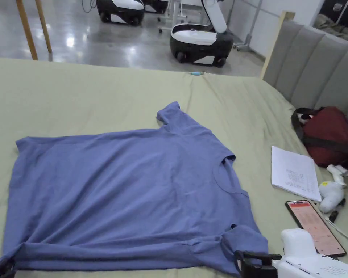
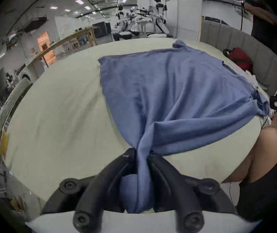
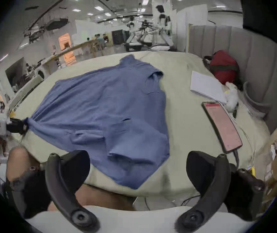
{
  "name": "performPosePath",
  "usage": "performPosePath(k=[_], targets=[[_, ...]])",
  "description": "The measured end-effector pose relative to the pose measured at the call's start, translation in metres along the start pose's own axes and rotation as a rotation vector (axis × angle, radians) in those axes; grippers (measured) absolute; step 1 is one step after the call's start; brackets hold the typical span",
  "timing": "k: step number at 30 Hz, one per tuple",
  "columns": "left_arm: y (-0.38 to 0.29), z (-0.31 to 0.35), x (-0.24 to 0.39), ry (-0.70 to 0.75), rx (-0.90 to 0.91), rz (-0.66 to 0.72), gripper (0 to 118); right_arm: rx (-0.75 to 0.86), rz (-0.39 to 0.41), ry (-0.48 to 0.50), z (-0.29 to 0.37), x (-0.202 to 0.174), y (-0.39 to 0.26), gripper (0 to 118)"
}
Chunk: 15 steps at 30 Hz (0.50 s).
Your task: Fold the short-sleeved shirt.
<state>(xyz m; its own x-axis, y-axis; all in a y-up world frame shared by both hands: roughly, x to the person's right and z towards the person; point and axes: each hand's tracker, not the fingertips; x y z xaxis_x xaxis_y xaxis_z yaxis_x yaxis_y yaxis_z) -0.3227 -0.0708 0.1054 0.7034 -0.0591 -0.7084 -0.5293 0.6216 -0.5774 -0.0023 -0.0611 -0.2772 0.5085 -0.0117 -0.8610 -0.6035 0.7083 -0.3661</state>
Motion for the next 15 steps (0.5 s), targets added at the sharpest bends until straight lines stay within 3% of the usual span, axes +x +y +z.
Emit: performPosePath(k=[2,5,7,8,9,10,11,15], targets=[[-0.003,0.0,0.001,-0.002,-0.006,0.009,9,-0.013,0.071,-0.014,-0.002,-0.007,0.002,116],[-0.003,0.0,0.002,-0.002,-0.011,0.015,9,-0.022,0.049,0.033,-0.014,-0.014,0.003,116],[-0.001,-0.003,0.003,-0.001,-0.02,0.02,9,-0.119,0.075,-0.011,-0.03,-0.02,0.005,108],[-0.001,-0.004,0.001,-0.002,-0.023,0.022,9,-0.128,0.089,-0.071,-0.035,-0.021,0.002,75],[-0.001,-0.002,0.001,-0.003,-0.023,0.024,9,-0.098,0.076,-0.098,-0.036,-0.021,-0.003,23],[-0.002,0.0,0.001,-0.005,-0.019,0.026,9,-0.047,0.02,-0.034,-0.03,-0.017,-0.009,6],[-0.003,0.003,0.0,-0.006,-0.012,0.028,9,-0.044,-0.027,0.013,-0.034,-0.01,-0.019,6],[-0.003,0.015,0.0,-0.018,0.008,0.044,9,0.09,-0.12,-0.007,-0.007,-0.001,-0.025,6]])
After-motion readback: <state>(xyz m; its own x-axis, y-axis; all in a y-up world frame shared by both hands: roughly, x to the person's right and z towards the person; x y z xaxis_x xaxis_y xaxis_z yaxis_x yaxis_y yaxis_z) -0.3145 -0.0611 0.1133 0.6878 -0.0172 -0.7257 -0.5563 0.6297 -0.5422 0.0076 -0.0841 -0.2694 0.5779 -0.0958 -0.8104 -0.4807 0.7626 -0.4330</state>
